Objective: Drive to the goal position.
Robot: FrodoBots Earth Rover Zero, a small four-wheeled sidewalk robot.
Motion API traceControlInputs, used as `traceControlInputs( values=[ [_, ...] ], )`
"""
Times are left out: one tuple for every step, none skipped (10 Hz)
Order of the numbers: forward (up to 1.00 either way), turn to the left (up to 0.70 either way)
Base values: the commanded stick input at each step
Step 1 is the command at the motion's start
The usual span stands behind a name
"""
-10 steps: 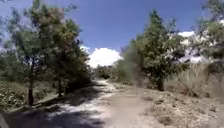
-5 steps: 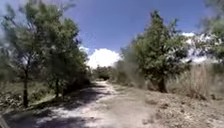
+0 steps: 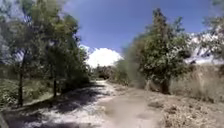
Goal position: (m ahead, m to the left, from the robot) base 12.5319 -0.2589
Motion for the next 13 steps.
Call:
traceControlInputs(
  values=[
    [0.44, 0.02],
    [0.44, 0.02],
    [0.44, 0.02],
    [0.44, 0.02],
    [0.44, 0.02],
    [0.44, 0.02],
    [0.44, 0.02],
    [0.44, 0.02],
    [0.44, 0.02],
    [0.44, 0.02],
    [0.44, 0.02],
    [0.44, 0.02],
    [0.44, 0.02]
  ],
)
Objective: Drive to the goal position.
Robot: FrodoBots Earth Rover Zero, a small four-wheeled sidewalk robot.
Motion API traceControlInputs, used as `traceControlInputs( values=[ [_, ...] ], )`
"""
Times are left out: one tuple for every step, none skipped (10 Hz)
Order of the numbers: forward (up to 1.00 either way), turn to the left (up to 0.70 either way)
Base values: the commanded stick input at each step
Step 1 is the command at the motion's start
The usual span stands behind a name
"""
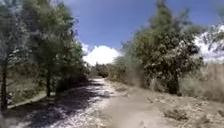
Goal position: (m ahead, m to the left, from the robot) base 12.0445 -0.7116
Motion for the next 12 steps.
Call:
traceControlInputs(
  values=[
    [0.44, 0.02],
    [0.44, 0.02],
    [0.44, 0.02],
    [0.44, 0.02],
    [0.44, 0.02],
    [0.44, 0.02],
    [0.44, 0.02],
    [0.44, 0.02],
    [0.44, 0.02],
    [0.44, 0.02],
    [0.44, 0.02],
    [0.44, 0.02]
  ],
)
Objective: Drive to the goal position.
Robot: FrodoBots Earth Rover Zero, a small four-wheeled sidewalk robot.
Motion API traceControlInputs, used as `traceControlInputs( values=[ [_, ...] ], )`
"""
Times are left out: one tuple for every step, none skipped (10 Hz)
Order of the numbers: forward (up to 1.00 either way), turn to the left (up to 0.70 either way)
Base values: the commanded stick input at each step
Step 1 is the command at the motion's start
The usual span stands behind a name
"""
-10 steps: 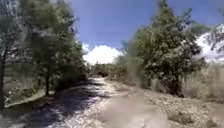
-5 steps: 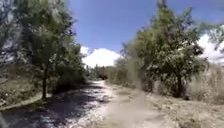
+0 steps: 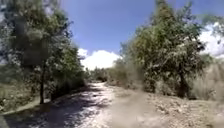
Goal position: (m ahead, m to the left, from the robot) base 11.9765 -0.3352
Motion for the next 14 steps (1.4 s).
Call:
traceControlInputs(
  values=[
    [0.44, 0.02],
    [0.44, 0.02],
    [0.44, 0.02],
    [0.44, 0.06],
    [0.44, 0.27],
    [0.44, 0.27],
    [0.44, 0.27],
    [0.44, 0.19],
    [0.44, 0.03],
    [0.44, 0.02],
    [0.44, 0.02],
    [0.44, 0.02],
    [0.44, 0.02],
    [0.44, 0.02]
  ],
)
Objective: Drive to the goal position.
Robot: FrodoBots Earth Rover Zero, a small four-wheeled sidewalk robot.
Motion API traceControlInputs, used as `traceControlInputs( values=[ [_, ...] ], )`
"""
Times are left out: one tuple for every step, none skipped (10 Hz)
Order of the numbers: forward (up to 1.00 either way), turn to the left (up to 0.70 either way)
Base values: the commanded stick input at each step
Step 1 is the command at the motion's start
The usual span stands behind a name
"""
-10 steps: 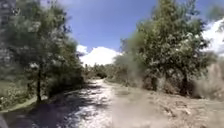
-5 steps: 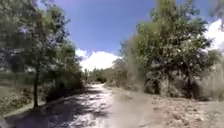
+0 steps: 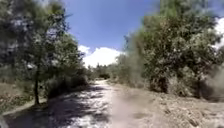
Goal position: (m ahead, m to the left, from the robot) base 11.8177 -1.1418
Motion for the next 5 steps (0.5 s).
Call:
traceControlInputs(
  values=[
    [0.44, 0.08],
    [0.44, 0.21],
    [0.44, 0.27],
    [0.44, 0.19],
    [0.44, 0.07]
  ],
)
